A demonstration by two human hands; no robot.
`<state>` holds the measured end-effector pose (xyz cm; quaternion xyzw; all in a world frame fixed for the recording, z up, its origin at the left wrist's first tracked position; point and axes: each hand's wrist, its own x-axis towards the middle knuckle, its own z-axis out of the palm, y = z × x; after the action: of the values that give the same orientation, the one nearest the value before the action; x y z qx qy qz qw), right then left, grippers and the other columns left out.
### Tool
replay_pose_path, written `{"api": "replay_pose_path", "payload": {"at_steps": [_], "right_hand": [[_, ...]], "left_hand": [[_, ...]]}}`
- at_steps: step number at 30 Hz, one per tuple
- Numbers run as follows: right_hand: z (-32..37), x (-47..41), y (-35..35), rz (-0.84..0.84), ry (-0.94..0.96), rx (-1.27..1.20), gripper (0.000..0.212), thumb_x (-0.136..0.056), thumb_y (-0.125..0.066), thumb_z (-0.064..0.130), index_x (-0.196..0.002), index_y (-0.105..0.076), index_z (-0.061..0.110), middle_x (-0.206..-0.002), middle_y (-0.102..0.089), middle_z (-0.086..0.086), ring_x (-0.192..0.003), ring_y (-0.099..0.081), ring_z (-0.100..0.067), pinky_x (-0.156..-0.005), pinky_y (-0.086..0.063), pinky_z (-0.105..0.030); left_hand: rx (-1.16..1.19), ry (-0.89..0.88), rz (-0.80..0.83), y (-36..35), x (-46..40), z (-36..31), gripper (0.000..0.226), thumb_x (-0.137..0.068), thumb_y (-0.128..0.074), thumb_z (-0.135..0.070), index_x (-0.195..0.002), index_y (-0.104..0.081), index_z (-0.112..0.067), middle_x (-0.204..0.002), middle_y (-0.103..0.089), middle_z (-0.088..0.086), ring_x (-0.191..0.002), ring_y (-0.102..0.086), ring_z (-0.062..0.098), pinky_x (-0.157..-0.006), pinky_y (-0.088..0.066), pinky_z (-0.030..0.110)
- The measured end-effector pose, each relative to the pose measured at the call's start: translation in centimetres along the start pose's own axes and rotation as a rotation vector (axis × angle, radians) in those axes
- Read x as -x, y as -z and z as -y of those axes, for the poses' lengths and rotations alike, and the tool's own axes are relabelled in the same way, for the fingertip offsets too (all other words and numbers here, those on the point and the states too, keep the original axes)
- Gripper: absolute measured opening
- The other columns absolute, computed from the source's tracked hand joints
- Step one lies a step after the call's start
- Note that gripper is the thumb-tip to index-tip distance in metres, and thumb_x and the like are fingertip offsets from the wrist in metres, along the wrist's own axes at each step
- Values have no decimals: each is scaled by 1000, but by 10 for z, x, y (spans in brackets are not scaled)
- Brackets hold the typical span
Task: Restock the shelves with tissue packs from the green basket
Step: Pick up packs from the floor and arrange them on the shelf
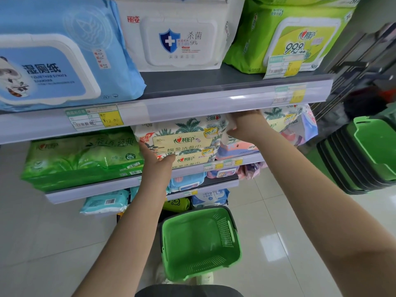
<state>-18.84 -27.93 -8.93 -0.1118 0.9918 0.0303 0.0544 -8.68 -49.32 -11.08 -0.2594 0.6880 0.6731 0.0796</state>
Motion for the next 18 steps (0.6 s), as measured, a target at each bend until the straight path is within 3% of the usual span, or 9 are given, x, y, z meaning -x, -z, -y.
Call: {"api": "replay_pose_path", "payload": {"at_steps": [3, 9, 14, 18], "right_hand": [[-2, 2, -3, -17, 37, 84, 65, -76, -67, 30, -134, -42, 16, -133, -50, -11, -127, -41, -33, -109, -28, -46], [-3, 1, 3, -14, 75, 134, 64, -79, -68, 36, -135, -41, 18, -133, -50, -11, -125, -43, -35, -105, -34, -46], [-3, 5, -1, -29, 54, 125, 66, -82, -64, 33, -140, -35, 19, -136, -48, -12, -128, -40, -34, -108, -26, -47], [0, 9, -3, -80, 46, 140, 69, -82, -63, 27, -143, -32, 16, -136, -49, -15, -128, -41, -36, -108, -25, -49]], "left_hand": [[1, 7, 2, 0, -1, 0, 88, -92, -54, -14, -147, 13, -32, -157, -12, 1, -141, -24, 23, -111, -21, 42], [-23, 22, -5, -1, -1, -2, 90, -92, -54, -14, -147, 16, -30, -158, -10, 2, -141, -23, 25, -111, -20, 43], [-47, 31, -18, -4, -1, -5, 92, -92, -54, -16, -146, 19, -29, -156, -17, 6, -140, -26, 26, -111, -22, 43], [-53, 3, 13, -9, 7, -5, 89, -94, -51, -15, -145, 21, -28, -157, -13, 4, -139, -27, 23, -98, -33, 35]]}}
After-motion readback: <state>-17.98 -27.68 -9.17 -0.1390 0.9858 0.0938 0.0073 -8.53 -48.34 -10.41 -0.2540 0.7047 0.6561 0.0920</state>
